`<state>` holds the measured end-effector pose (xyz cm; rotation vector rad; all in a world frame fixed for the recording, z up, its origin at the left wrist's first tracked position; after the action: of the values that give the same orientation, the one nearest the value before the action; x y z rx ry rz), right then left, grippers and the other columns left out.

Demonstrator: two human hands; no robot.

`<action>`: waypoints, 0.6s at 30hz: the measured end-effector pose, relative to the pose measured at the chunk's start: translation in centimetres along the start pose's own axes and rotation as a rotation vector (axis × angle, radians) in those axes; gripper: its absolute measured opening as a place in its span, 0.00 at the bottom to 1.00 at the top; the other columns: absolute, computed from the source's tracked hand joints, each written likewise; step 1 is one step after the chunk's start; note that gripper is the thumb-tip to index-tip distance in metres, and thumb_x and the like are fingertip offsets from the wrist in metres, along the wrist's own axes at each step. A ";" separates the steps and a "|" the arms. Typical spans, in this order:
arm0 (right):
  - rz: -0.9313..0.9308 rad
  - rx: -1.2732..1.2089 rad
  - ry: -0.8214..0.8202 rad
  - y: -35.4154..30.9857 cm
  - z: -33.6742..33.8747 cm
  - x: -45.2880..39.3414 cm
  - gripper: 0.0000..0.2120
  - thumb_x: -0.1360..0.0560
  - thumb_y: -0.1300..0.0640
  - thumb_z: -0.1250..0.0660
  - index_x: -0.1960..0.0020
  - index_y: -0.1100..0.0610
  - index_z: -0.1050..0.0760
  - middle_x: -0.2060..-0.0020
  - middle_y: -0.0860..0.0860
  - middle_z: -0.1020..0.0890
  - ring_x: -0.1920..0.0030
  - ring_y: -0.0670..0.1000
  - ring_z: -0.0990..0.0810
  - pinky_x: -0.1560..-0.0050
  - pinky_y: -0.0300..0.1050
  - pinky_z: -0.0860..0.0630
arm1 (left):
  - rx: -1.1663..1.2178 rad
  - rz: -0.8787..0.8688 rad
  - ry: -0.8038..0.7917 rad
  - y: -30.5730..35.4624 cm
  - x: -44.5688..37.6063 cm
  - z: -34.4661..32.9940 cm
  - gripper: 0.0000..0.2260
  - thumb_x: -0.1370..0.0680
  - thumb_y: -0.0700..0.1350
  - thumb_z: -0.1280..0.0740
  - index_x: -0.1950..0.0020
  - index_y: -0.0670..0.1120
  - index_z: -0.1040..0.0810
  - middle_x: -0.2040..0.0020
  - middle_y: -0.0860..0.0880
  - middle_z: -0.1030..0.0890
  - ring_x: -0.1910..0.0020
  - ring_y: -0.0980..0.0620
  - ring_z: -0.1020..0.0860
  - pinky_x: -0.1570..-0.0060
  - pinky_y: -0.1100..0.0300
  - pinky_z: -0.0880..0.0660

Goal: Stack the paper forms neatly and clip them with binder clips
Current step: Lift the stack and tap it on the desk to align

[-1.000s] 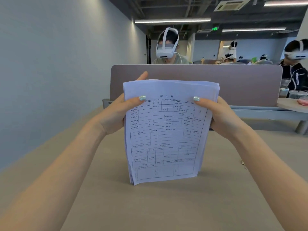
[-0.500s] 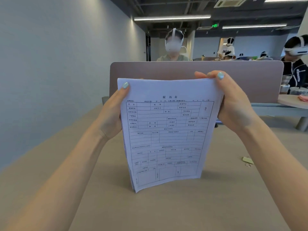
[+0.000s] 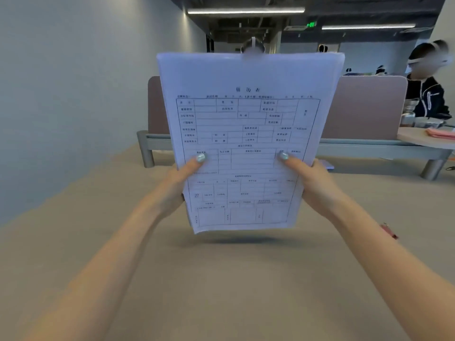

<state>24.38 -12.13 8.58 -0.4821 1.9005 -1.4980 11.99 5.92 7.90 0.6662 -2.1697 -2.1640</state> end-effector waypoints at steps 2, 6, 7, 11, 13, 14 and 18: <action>0.029 0.016 -0.028 -1.0 0.0 -0.1 0.14 0.33 0.50 0.33 0.48 0.51 0.22 0.50 0.47 0.15 0.49 0.49 0.16 0.52 0.45 0.19 | -0.016 -0.033 0.020 0.9 -0.4 0.3 0.34 0.46 0.70 0.29 0.43 0.59 0.24 0.46 0.59 0.17 0.44 0.55 0.20 0.50 0.57 0.20; 0.041 0.046 -0.033 -1.3 0.2 0.1 0.12 0.33 0.49 0.33 0.50 0.49 0.22 0.56 0.43 0.14 0.52 0.46 0.16 0.53 0.44 0.20 | -0.041 -0.058 0.083 1.4 -0.4 0.4 0.28 0.41 0.73 0.37 0.47 0.61 0.22 0.47 0.60 0.17 0.43 0.57 0.20 0.45 0.54 0.22; 0.046 0.060 -0.029 -1.2 0.2 0.2 0.11 0.32 0.50 0.33 0.51 0.49 0.21 0.56 0.43 0.14 0.52 0.46 0.16 0.51 0.47 0.21 | -0.049 -0.059 0.114 1.4 -0.3 0.3 0.23 0.34 0.71 0.40 0.47 0.61 0.22 0.47 0.60 0.17 0.43 0.58 0.20 0.41 0.52 0.24; 0.079 0.032 0.007 -1.6 -0.4 0.4 0.09 0.27 0.50 0.35 0.49 0.49 0.22 0.52 0.46 0.15 0.50 0.48 0.16 0.50 0.48 0.20 | -0.080 -0.056 0.204 1.8 -0.2 0.1 0.22 0.23 0.63 0.51 0.41 0.57 0.23 0.41 0.56 0.19 0.40 0.55 0.22 0.34 0.45 0.31; 0.122 -0.025 0.025 -2.8 -0.6 0.4 0.09 0.24 0.49 0.40 0.49 0.49 0.23 0.50 0.46 0.16 0.48 0.47 0.17 0.50 0.45 0.20 | -0.067 -0.062 0.191 2.3 -0.4 -0.2 0.25 0.24 0.65 0.52 0.38 0.58 0.25 0.36 0.55 0.22 0.37 0.54 0.24 0.35 0.46 0.30; 0.140 -0.042 0.030 -3.5 -0.6 0.5 0.11 0.23 0.48 0.43 0.48 0.49 0.23 0.50 0.46 0.16 0.47 0.47 0.18 0.48 0.45 0.21 | -0.060 -0.072 0.169 2.7 -0.5 -0.4 0.25 0.24 0.65 0.55 0.39 0.59 0.25 0.37 0.56 0.22 0.37 0.55 0.24 0.36 0.48 0.29; 0.170 -0.091 0.053 -4.8 0.3 0.7 0.17 0.22 0.43 0.49 0.46 0.47 0.24 0.52 0.43 0.15 0.47 0.46 0.17 0.47 0.47 0.21 | -0.098 -0.046 0.175 3.4 -0.5 0.0 0.23 0.25 0.66 0.54 0.48 0.63 0.21 0.46 0.59 0.17 0.43 0.57 0.21 0.39 0.48 0.27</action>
<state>23.61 -14.12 12.94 -0.3156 2.0037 -1.3314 11.52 5.94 11.26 0.8702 -1.9685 -2.1271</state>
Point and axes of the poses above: each hand's wrist, its own x-axis away from the middle knuckle, its own z-axis out of the back of the hand, y = z × x, the point moved 7 cm from there along -x, towards the middle knuckle
